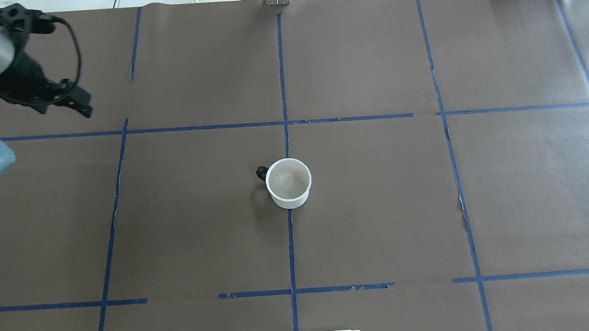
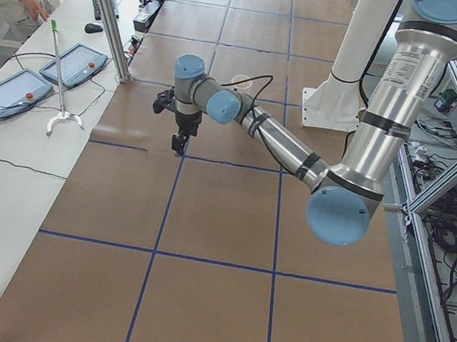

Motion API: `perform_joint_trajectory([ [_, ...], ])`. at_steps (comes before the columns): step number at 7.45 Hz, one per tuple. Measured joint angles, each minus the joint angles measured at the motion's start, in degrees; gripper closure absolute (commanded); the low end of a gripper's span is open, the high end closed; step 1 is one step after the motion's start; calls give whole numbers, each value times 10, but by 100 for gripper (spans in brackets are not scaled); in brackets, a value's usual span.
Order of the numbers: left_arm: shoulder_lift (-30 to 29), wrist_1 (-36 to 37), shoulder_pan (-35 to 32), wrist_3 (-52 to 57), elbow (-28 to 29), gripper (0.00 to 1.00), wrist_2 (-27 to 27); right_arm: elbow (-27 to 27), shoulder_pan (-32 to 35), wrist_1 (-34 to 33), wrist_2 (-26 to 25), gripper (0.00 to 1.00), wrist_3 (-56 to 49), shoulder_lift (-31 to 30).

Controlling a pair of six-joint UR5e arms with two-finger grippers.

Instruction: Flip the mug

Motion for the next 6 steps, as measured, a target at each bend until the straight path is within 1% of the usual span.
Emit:
perform_joint_trajectory([
  [1,38,3,-60,73,15,0,-2,0,0,0,0,0,0,0],
  [2,70,4,-118,106,31,0,-9,0,0,0,0,0,0,0],
  [3,95,3,-160,120,44,0,-20,0,0,0,0,0,0,0],
  [4,113,3,-183,125,52,0,-36,0,0,0,0,0,0,0],
  [6,131,1,-194,127,57,0,-65,0,0,0,0,0,0,0],
])
